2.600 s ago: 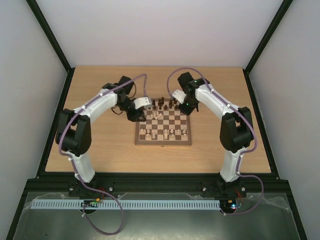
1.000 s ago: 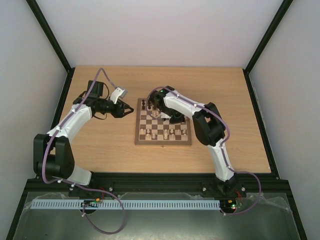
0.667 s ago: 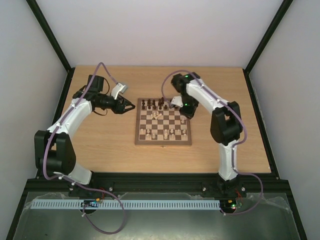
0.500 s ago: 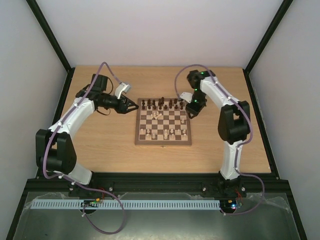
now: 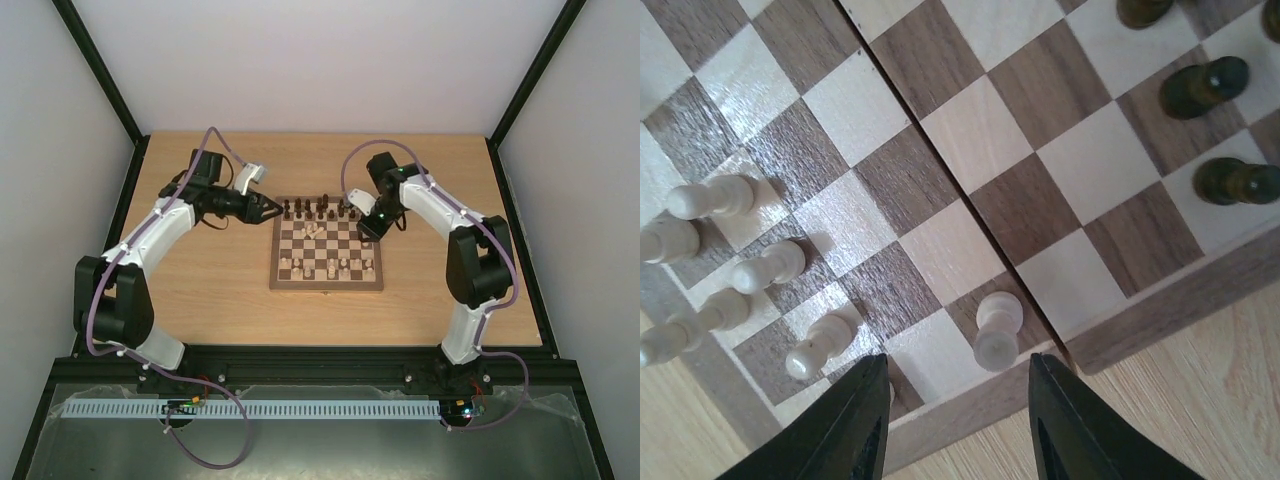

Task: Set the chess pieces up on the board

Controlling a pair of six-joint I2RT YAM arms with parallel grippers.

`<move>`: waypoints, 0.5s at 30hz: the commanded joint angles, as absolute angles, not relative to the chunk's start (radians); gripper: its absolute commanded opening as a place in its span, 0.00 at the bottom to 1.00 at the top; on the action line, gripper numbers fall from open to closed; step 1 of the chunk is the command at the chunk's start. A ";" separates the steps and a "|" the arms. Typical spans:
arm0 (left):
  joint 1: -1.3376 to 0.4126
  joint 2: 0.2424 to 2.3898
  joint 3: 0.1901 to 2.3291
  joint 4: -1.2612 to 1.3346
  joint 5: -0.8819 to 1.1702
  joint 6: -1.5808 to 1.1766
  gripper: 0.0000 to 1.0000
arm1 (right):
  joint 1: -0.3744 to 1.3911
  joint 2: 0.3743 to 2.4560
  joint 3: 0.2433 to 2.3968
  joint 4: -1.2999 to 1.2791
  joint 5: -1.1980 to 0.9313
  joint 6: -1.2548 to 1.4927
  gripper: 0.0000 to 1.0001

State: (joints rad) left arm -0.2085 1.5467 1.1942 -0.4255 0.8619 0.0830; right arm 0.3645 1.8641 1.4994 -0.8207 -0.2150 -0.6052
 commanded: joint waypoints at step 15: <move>-0.193 1.521 1.117 -0.371 0.850 0.045 0.47 | 0.423 1.908 1.429 -0.747 -0.018 -0.558 0.33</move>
